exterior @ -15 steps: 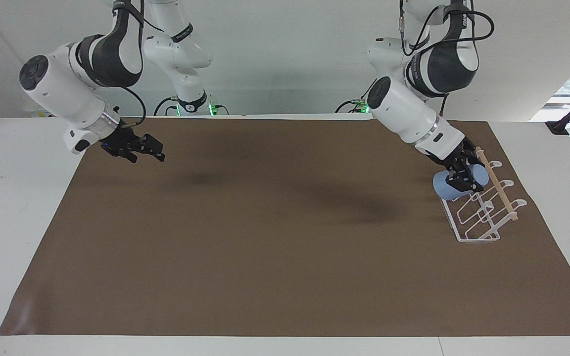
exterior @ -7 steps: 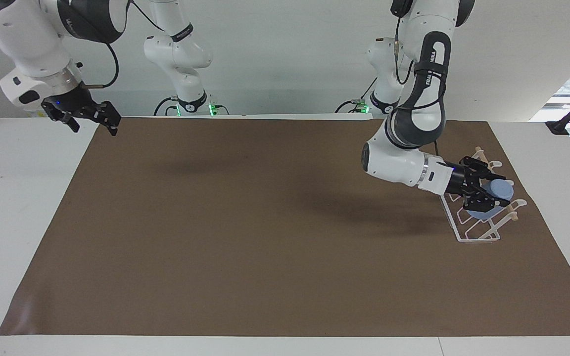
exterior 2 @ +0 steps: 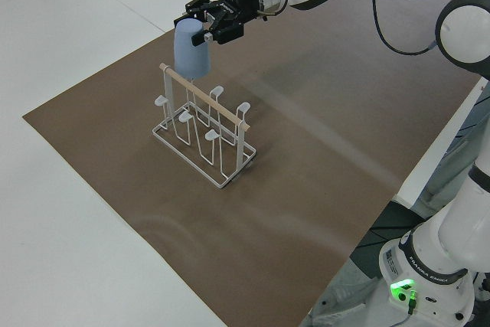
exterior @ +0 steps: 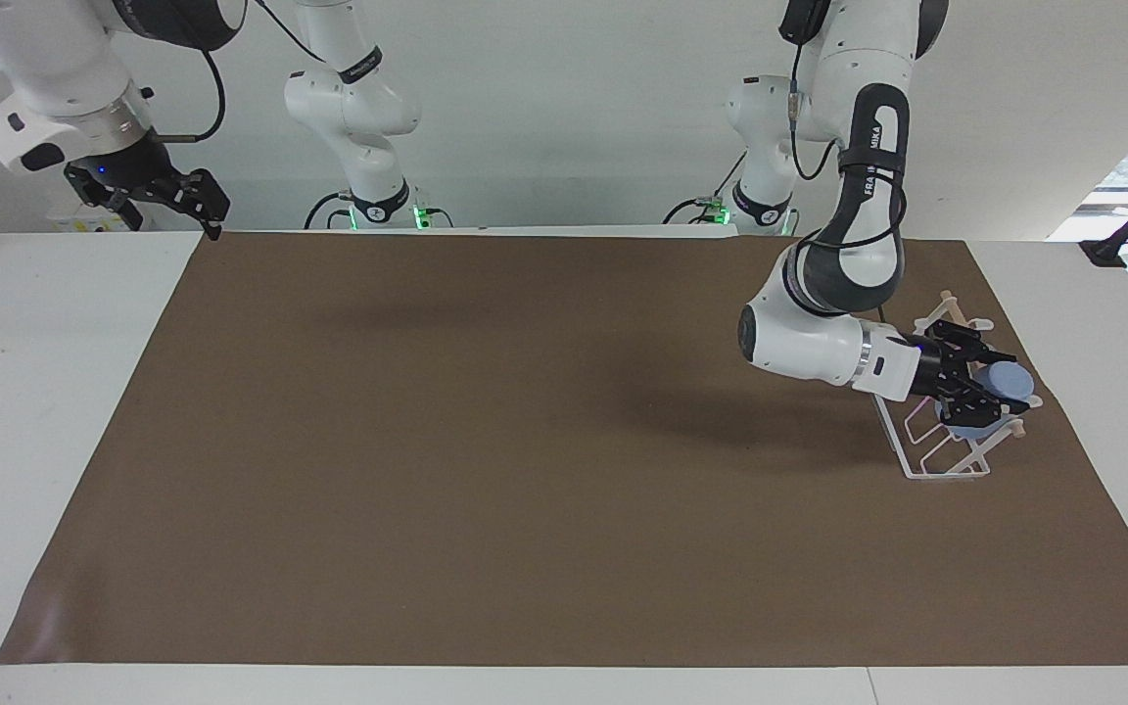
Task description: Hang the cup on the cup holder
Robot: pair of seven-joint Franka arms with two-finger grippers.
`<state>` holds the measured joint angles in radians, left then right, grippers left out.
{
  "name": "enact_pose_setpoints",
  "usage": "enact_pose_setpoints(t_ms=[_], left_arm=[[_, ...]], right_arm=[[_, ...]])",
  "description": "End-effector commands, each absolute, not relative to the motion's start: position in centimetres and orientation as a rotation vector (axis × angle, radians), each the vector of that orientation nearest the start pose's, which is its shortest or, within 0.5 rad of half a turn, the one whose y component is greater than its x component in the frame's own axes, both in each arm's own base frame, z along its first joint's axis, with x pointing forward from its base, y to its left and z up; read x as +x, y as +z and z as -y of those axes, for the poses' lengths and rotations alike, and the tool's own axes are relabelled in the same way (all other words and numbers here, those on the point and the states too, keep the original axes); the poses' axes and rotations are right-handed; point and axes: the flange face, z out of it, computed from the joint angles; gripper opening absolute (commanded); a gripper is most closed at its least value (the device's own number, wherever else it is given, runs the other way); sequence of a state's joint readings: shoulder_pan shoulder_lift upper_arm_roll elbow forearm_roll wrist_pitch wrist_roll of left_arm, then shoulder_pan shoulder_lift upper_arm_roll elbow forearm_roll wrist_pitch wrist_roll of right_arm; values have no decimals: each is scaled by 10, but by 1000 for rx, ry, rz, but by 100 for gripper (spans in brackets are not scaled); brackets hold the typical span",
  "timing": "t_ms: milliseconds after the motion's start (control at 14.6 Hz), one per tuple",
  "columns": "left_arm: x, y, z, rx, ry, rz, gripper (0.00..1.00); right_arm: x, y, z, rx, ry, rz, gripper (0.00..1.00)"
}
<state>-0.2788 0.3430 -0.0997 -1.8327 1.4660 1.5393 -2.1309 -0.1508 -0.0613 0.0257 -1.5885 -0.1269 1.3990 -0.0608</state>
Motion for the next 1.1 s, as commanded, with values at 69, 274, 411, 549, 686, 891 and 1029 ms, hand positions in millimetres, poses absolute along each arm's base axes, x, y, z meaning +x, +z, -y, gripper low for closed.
enact_pose_setpoints(t_ms=[69, 274, 411, 549, 686, 891, 1029], left_arm=[[605, 387, 113, -1552, -1315, 1089, 37], [605, 382, 117, -1620, -1255, 1110, 100], [610, 375, 128, -1765, -1203, 1033, 100], [614, 381, 124, -1795, -1201, 1024, 100], [613, 398, 126, -1793, -1215, 1036, 100], [608, 455, 126, -1999, -987, 1063, 100], [624, 489, 100, -2141, -835, 1074, 100]], right_arm=[[518, 640, 76, -3234, 233, -96, 99], [518, 640, 66, -3244, 247, -10, 99], [519, 639, 65, -3243, 249, -2, 99], [516, 641, 58, -3241, 242, 19, 99], [517, 639, 58, -3229, 247, 19, 99], [514, 636, 55, -3222, 265, 24, 99], [513, 633, 55, -3219, 277, 25, 99]])
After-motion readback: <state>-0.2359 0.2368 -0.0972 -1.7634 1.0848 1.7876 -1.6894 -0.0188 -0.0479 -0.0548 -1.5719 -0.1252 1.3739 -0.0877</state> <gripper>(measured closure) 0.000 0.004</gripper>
